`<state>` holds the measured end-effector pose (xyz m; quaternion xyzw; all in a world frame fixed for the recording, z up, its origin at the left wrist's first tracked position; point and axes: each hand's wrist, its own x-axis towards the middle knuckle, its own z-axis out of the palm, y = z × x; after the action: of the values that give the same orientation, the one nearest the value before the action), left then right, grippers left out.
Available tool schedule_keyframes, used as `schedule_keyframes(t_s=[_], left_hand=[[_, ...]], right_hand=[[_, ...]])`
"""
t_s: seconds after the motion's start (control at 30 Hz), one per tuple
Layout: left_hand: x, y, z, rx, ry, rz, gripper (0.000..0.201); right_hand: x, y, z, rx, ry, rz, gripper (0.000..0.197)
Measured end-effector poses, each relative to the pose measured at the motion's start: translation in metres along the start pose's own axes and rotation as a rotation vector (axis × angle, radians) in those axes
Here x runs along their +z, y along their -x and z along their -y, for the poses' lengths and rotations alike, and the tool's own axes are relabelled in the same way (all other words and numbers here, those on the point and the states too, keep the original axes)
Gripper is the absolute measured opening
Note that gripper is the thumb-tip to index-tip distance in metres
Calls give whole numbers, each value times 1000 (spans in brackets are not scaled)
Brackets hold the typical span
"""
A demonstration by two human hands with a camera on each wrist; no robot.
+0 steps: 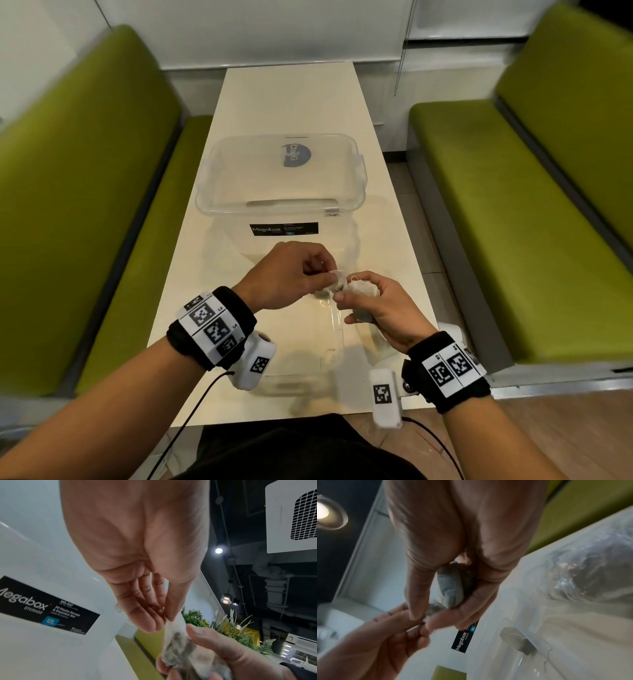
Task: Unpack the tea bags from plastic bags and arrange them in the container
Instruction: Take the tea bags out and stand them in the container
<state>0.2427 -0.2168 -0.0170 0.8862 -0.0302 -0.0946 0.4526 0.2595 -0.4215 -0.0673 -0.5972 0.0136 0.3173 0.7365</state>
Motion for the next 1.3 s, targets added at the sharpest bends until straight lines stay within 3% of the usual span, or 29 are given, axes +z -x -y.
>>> schedule_keyframes(t_s=[0.23,0.4,0.63,0.97,1.17,1.3], left_hand=[[-21,11,-12,-6,-28,-39,8],[-35,18,-21,-12,-84,-3,10],[-35,23,-32,-18,-143,3,10],[-41,26,-35,4,-161,18,11],[-40,26,-33,-7,-91,30,12],[-39,23,-34,-29,-88,16,14]], right_hand=[[10,-3,1,-169,85,-39,22],[7,-2,1,-172,57,-32,13],[13,6,7,-192,133,16,37],[10,6,7,-242,113,-6,15],[9,6,7,-223,46,38,28],[9,4,6,-237,187,46,25]])
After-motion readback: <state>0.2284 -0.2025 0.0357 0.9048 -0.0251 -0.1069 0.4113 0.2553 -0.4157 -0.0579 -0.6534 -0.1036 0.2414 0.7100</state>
